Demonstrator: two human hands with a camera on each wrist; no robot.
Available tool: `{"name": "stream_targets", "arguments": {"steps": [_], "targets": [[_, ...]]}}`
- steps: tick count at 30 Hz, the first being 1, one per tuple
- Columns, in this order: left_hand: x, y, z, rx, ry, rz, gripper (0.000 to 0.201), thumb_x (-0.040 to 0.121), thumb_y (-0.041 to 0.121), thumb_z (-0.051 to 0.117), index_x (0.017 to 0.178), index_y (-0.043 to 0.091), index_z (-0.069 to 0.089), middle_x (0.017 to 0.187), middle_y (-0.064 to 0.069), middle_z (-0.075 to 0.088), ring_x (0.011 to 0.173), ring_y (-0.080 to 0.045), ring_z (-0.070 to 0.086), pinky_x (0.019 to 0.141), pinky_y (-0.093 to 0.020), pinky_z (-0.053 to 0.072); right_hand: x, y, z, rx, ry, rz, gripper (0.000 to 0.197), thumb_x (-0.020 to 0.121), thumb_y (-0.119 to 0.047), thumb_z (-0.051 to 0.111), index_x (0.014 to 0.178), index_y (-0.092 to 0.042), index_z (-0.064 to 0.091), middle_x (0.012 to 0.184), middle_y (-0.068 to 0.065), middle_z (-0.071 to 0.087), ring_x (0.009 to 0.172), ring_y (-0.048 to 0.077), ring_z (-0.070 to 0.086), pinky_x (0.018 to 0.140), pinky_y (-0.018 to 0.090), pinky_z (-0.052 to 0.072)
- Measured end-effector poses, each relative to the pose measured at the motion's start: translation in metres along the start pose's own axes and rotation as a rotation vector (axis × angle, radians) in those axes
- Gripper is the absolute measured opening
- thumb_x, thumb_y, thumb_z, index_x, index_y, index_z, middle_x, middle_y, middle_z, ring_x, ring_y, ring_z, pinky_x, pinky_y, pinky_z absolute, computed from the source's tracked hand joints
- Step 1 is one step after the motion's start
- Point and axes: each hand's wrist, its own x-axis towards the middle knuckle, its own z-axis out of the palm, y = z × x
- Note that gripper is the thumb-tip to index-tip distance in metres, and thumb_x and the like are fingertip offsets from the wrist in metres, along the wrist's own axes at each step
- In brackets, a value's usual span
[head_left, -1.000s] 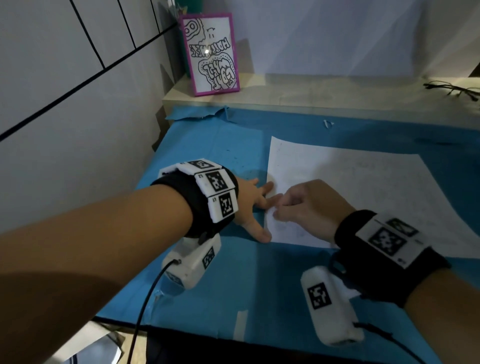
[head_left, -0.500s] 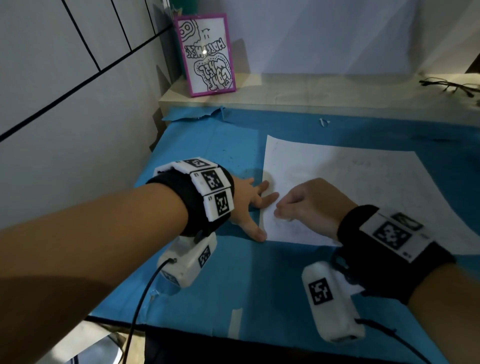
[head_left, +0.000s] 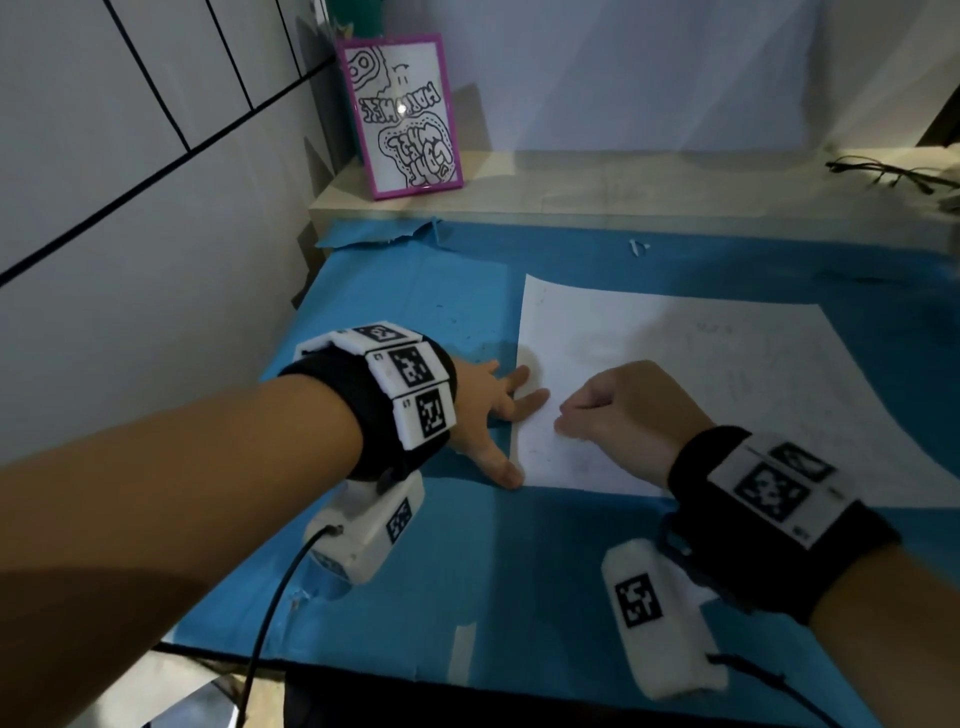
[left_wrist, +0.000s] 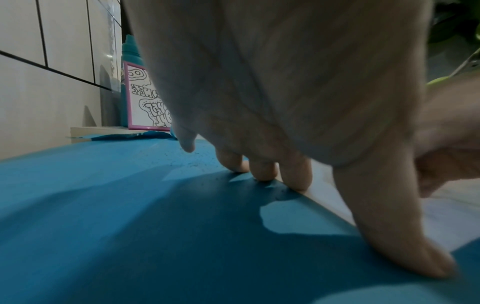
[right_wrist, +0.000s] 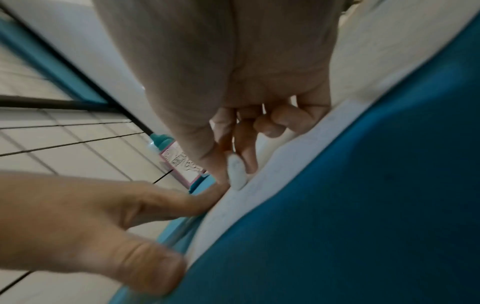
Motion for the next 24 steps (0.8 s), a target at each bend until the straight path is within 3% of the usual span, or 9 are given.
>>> {"name": "stream_targets", "arguments": {"steps": [3,7,10,14,18,22,24], "targets": [[-0.001,0.0,0.0,0.0,-0.002,-0.001,0.092,0.086,0.068,0.043,0.15,0.034,-0.015,0.157,0.006,-0.022,0.147,-0.021,-0.009,0.116,-0.046,0.002,-0.006,-0.001,0.0,-0.014,-0.152,0.0,0.007,0.073,-0.019,0.074,0.068,-0.014,0.073,0.071,-0.001,0.07,0.064,0.007,0.059,0.059,0.016,0.043],[-0.001,0.001,-0.001,0.019,-0.01,-0.005,0.093,0.086,0.07,0.041,0.149,0.034,-0.016,0.157,0.005,-0.023,0.147,-0.021,-0.009,0.116,-0.047,0.002,-0.001,0.004,-0.003,0.037,-0.086,-0.002,0.011,0.076,-0.02,0.073,0.078,-0.01,0.075,0.077,0.001,0.072,0.068,0.008,0.062,0.062,0.013,0.044],[-0.001,0.001,0.001,0.023,0.003,-0.009,0.093,0.086,0.069,0.042,0.149,0.035,-0.015,0.157,0.006,-0.022,0.147,-0.021,-0.009,0.115,-0.047,0.003,-0.002,0.0,0.004,0.017,-0.166,-0.027,0.01,0.075,-0.021,0.074,0.076,-0.011,0.075,0.073,0.0,0.072,0.064,0.006,0.061,0.055,0.007,0.042],[0.0,0.002,0.0,0.029,-0.006,-0.011,0.093,0.086,0.069,0.043,0.149,0.035,-0.015,0.157,0.006,-0.023,0.147,-0.021,-0.01,0.115,-0.048,0.003,0.008,0.002,-0.003,-0.014,-0.049,-0.029,0.009,0.077,-0.023,0.074,0.077,-0.014,0.074,0.076,-0.002,0.069,0.07,0.005,0.059,0.056,0.009,0.04],[-0.001,0.0,0.0,0.017,-0.009,-0.009,0.093,0.085,0.068,0.045,0.149,0.036,-0.015,0.157,0.006,-0.023,0.146,-0.021,-0.011,0.115,-0.048,0.003,0.003,-0.001,0.003,-0.01,-0.166,-0.08,0.006,0.076,-0.022,0.074,0.072,-0.018,0.073,0.072,-0.006,0.068,0.065,0.001,0.056,0.056,0.008,0.039],[0.0,0.001,-0.001,0.004,-0.022,-0.006,0.093,0.086,0.067,0.045,0.149,0.036,-0.016,0.157,0.005,-0.023,0.146,-0.023,-0.011,0.115,-0.048,0.001,0.014,0.004,-0.008,-0.11,0.009,-0.069,0.005,0.078,-0.024,0.073,0.08,-0.019,0.072,0.085,-0.005,0.066,0.083,0.007,0.059,0.061,0.011,0.037],[0.0,0.0,-0.001,0.004,-0.027,-0.004,0.093,0.086,0.068,0.045,0.149,0.036,-0.016,0.157,0.005,-0.024,0.146,-0.022,-0.011,0.115,-0.049,0.001,0.011,0.005,-0.006,-0.085,-0.065,-0.102,0.005,0.077,-0.024,0.074,0.079,-0.02,0.073,0.081,-0.006,0.069,0.076,0.004,0.059,0.059,0.005,0.039]]}}
